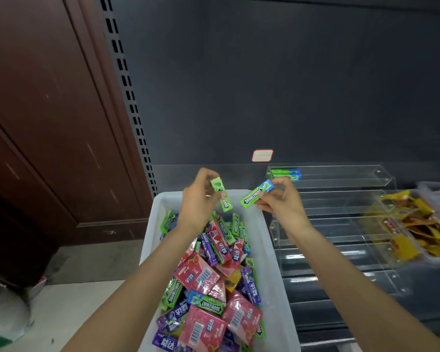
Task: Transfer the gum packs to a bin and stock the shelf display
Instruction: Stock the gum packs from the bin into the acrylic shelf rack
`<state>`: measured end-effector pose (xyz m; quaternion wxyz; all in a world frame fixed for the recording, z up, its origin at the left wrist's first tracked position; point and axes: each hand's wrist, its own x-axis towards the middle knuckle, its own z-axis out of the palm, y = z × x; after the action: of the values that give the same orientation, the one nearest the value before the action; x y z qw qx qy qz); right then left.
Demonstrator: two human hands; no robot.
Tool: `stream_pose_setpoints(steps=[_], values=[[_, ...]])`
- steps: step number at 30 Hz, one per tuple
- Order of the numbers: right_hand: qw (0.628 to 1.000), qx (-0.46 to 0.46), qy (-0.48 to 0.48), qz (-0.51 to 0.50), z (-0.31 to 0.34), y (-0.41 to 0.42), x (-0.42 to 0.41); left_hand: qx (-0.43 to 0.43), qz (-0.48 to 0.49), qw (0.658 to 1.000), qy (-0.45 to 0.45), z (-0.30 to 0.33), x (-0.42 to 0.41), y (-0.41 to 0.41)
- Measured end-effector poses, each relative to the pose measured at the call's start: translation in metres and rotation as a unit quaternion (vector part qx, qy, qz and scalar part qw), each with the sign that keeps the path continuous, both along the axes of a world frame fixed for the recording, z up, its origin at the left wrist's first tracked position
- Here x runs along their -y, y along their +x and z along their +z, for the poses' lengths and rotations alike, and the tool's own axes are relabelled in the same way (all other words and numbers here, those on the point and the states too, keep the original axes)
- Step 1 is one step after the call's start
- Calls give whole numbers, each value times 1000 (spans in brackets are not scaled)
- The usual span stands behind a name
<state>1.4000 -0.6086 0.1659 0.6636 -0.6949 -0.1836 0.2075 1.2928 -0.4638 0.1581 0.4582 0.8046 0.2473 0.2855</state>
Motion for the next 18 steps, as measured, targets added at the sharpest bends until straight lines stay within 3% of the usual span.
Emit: stream_pose_setpoints(steps=[3, 11, 18], values=[[999, 12, 33, -21, 13, 11, 20, 68, 11, 996, -48, 24, 18, 10], [992, 115, 1, -59, 29, 69, 71, 100, 30, 992, -75, 51, 61, 53], [978, 198, -58, 6, 24, 126, 76, 155, 63, 979, -120, 61, 89, 91]])
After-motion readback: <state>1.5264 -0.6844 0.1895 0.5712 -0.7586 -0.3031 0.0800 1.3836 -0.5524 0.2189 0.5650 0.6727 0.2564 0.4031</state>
